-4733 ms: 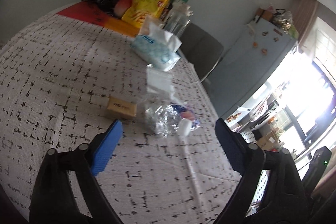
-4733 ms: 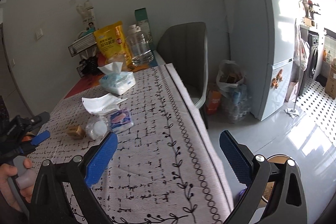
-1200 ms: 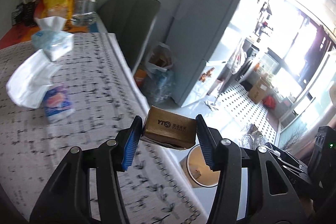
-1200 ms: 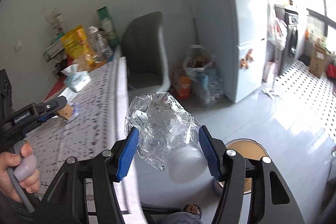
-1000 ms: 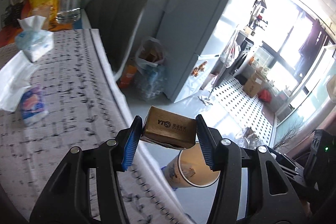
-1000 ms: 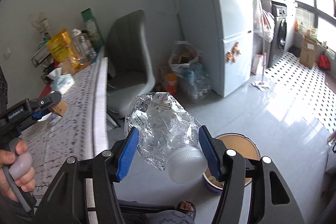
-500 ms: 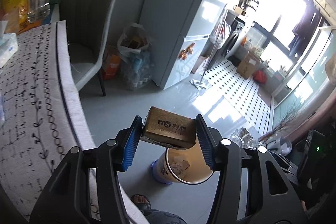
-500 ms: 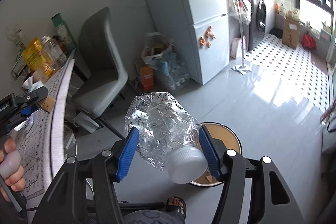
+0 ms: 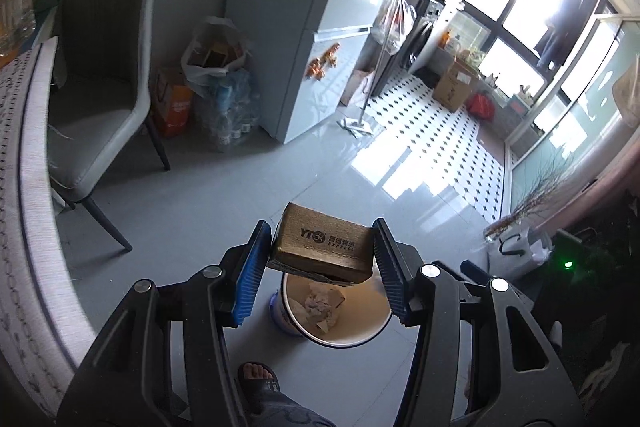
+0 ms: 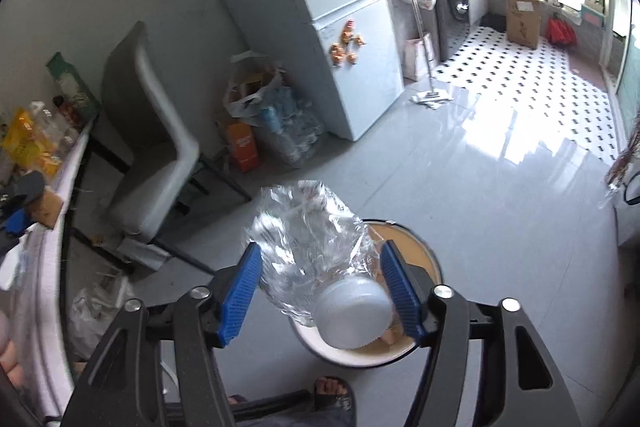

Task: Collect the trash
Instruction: 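Open both grippers to drop the box and bottle into the bin, then move both tools back over the table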

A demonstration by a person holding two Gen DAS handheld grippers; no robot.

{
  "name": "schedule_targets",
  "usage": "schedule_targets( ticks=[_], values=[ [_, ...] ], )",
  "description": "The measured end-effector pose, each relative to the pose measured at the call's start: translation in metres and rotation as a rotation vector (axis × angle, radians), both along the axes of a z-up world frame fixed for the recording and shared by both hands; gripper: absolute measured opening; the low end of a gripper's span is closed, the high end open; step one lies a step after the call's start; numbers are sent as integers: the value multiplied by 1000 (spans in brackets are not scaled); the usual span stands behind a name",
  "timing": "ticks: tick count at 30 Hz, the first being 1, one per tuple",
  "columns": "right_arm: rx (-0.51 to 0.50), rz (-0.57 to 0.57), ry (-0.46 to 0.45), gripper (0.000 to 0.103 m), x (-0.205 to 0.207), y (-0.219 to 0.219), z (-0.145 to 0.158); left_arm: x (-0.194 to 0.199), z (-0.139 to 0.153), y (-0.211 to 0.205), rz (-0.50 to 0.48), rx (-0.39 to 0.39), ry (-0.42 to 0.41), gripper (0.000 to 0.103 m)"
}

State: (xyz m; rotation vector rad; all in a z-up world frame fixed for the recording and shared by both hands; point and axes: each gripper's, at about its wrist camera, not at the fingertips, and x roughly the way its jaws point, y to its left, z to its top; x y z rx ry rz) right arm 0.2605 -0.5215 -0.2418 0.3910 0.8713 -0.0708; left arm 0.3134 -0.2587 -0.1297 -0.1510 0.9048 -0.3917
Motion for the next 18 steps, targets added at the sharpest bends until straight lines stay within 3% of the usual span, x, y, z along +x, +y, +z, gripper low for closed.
schedule_targets(
  ticks=[3, 8, 10, 12, 18],
  values=[
    [20, -41, -32, 82, -11, -13, 6, 8, -11, -34, -59, 34, 15, 52],
    [17, -88, -36, 86, -47, -43, 15, 18, -31, -85, -145, -4, 79, 53],
    [8, -120, -29, 86, -61, -58, 19, 20, -39, -103, -159, -8, 102, 64],
    [12, -139, -25, 86, -73, -68, 21, 17, -42, -114, -168, -22, 99, 88],
    [31, -190, -36, 87, -96, -88, 20, 12, -37, -123, -194, -48, 101, 93]
  ],
)
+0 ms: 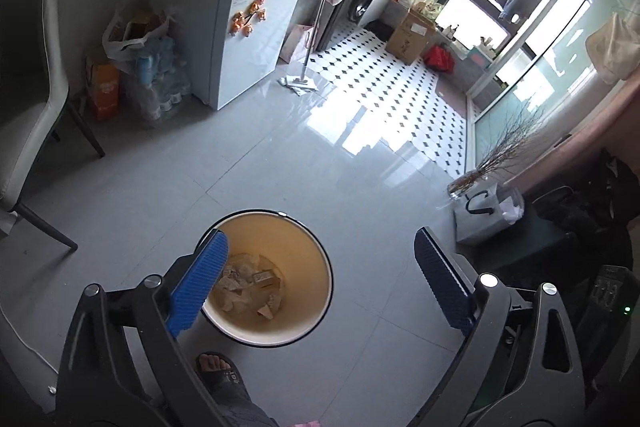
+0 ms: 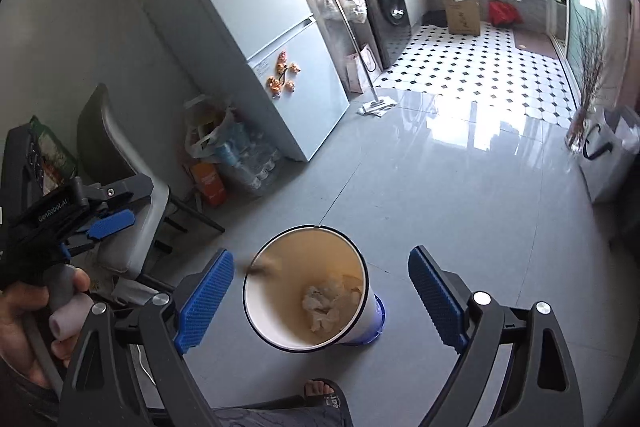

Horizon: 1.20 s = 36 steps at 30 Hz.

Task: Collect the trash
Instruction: 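Move both tools back over the table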

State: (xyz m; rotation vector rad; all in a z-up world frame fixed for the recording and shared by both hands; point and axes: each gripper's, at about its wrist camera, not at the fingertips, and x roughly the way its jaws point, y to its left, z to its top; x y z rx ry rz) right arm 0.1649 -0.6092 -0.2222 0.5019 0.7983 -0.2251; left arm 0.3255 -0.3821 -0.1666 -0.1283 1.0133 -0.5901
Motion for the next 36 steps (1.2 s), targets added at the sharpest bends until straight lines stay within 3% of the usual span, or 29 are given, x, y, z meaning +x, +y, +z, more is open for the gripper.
schedule_targets(
  ticks=[5, 21, 36],
  values=[
    [-28, 71, 3, 87, 13, 19, 11, -11, 28, 28, 27, -32, -61, 97],
    [-55, 211, -81, 89, 26, 129, 73, -46, 100, 180, 217, -60, -192, 97],
    [-70, 392, -170, 92, 29, 249, 124, -100, 123, 312, 416, -80, -258, 97]
  ],
)
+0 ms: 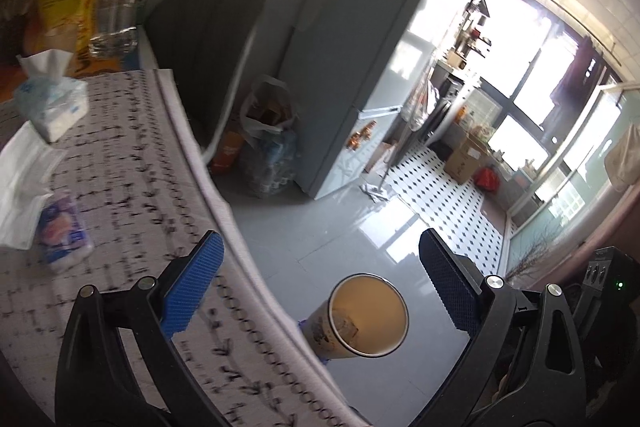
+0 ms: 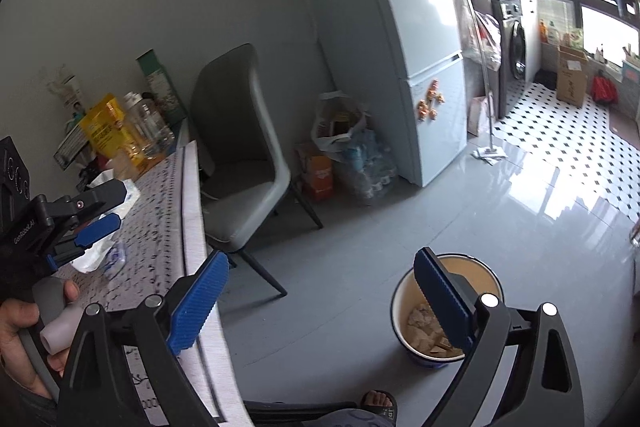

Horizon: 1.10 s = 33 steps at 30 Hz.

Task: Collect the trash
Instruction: 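Move both tools back over the table, then grasp the white face mask with the left gripper while the right gripper grasps the blue-and-pink packet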

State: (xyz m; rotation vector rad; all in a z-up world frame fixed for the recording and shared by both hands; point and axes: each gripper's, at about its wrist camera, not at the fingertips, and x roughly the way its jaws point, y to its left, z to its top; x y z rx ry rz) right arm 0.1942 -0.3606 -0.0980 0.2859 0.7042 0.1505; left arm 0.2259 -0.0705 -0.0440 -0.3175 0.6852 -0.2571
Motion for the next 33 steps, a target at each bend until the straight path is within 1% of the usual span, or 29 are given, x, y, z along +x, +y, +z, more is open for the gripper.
schedule_targets(
  ticks=[5, 7, 9, 12, 14, 17, 19, 21, 22, 26, 30, 33],
  values=[
    [17, 63, -5, 92, 3, 37, 6, -22, 2, 44, 79, 18, -20, 97],
    [20, 75, -6, 92, 4, 41, 6, -31, 2, 66, 127, 17, -23, 97],
    [25, 115, -15, 92, 4, 60, 10, -38, 2, 89, 174, 24, -23, 97],
    [25, 168, -23, 93, 5, 86, 12, -47, 4, 114, 231, 11, -33, 97],
    [26, 193, -26, 93, 7, 100, 14, -56, 5, 127, 268, 17, -44, 97],
    [45, 223, -30, 93, 9, 117, 17, -67, 4, 150, 336, -1, -54, 97],
    [58, 237, -24, 93, 11, 125, 17, -74, 1, 166, 398, -1, -55, 97],
    [61, 261, -31, 94, 11, 137, 19, -79, -1, 175, 429, -14, -60, 97],
    [56, 267, -36, 95, 12, 141, 19, -81, -3, 180, 443, -17, -60, 97],
    [25, 292, -37, 95, 14, 164, 19, -89, -6, 198, 489, -17, -77, 97],
    [-9, 309, -22, 95, 19, 189, 14, -89, -13, 218, 519, -32, -72, 97],
    [-7, 313, -18, 95, 24, 205, 11, -86, -18, 229, 524, -45, -56, 97]
  ],
)
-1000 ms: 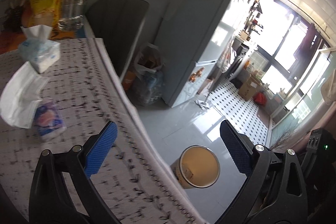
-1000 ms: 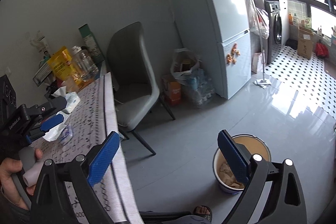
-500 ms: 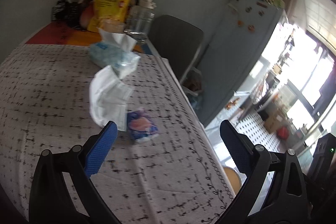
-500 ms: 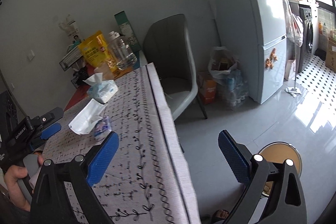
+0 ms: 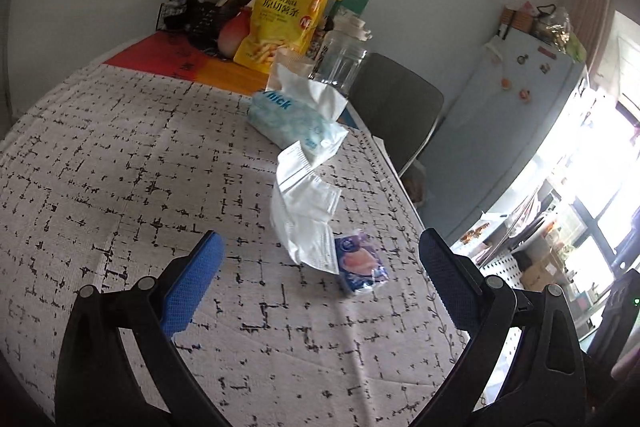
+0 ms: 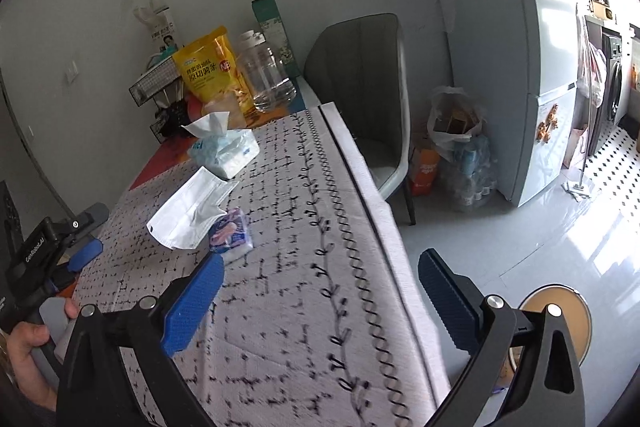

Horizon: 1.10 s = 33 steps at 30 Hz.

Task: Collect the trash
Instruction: 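Grasp the white face mask with the left gripper while the right gripper grasps the blue-and-pink packet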

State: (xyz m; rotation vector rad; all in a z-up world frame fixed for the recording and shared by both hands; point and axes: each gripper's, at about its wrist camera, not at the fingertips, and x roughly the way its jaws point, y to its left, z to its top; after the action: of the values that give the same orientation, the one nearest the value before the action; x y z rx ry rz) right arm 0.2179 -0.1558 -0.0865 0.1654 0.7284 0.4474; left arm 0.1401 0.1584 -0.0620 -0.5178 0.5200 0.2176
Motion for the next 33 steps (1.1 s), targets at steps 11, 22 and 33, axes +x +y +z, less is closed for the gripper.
schedule_targets(
  ticks=[11, 22, 33],
  values=[
    [41, 104, 118, 88, 38, 67, -30, 10, -25, 29, 21, -66, 41, 97],
    [-59, 232, 162, 74, 60, 139, -62, 36, -52, 45, -4, -127, 115, 71],
    [-78, 314, 213, 13, 85, 153, -74, 90, -76, 46, -10, -188, 159, 34]
  ],
)
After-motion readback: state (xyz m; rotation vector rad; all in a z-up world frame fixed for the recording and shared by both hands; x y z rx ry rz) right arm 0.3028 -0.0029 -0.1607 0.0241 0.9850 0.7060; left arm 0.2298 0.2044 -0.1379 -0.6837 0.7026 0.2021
